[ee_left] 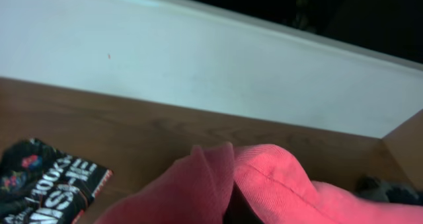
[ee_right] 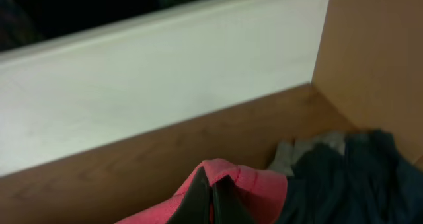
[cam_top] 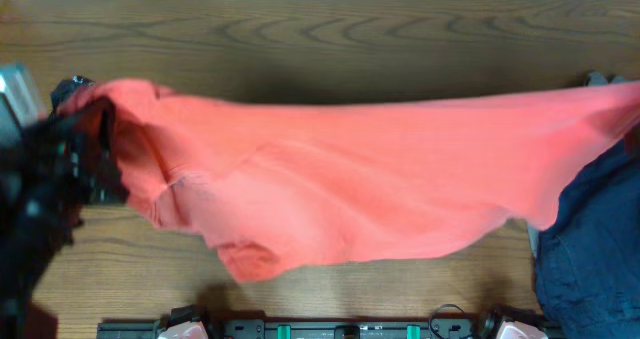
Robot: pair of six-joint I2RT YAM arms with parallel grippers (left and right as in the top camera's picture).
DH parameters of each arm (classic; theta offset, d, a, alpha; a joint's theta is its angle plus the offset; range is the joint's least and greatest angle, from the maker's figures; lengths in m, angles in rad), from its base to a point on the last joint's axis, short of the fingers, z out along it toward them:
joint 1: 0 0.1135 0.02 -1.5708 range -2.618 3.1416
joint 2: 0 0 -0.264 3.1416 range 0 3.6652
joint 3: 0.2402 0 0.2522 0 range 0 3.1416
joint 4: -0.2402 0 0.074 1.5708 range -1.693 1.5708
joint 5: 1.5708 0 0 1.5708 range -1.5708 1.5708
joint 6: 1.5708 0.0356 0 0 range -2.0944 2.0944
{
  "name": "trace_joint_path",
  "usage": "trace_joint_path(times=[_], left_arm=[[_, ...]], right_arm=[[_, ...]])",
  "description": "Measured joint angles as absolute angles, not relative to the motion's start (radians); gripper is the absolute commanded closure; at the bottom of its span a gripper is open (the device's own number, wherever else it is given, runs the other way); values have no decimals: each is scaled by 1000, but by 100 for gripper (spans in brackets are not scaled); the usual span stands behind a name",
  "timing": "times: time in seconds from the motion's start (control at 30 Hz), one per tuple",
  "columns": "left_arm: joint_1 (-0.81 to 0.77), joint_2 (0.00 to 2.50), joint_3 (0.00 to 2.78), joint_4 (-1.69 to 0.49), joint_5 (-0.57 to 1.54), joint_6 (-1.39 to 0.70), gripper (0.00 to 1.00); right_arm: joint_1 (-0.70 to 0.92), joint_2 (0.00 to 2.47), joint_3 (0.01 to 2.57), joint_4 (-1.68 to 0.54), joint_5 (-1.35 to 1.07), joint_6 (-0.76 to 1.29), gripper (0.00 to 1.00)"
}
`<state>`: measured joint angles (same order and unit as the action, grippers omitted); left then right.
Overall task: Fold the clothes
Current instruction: 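Swing the t-shirt up and lay it flat on the table with both grippers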
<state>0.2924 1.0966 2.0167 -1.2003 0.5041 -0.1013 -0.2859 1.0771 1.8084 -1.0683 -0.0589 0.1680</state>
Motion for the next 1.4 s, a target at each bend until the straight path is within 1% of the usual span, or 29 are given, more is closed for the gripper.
trace_joint_path(times=[0.2, 0.33, 0.53, 0.7, 0.8, 0.87, 1.0, 1.07, 1.2, 1.3, 1.4], left_arm=[[287, 1308, 2017, -1155, 547, -105, 94], [246, 1502, 2017, -1030, 564, -108, 94], [150, 1760, 2007, -656, 566, -155, 94], [114, 1839, 1993, -308, 561, -291, 94], [121, 1837, 2029, -202, 562, -373, 94], [130, 1837, 2089, -192, 568, -409, 94], [162, 1810, 2206, -273, 646, -449, 94], [180, 1777, 2231, -410, 709, -448, 94], [196, 1736, 2250, -897, 789, -374, 94], [186, 1756, 2221, -1246, 771, -268, 94], [165, 1791, 2151, -1454, 704, -177, 94]], right_arm=[[-286, 1294, 1811, -1074, -121, 160, 99], [-277, 1477, 1809, -970, -186, 155, 99], [-248, 1666, 1801, -677, -229, 165, 99], [-238, 1689, 1808, -481, -229, 237, 99], [-239, 1687, 1887, -469, -211, 272, 99], [-239, 1685, 1957, -496, -191, 282, 99], [-239, 1651, 2077, -629, -126, 278, 99], [-239, 1627, 2096, -729, -84, 265, 99], [-242, 1618, 2099, -979, 2, 246, 99], [-248, 1649, 2069, -1174, 67, 240, 99], [-247, 1687, 2006, -1298, 111, 229, 99]])
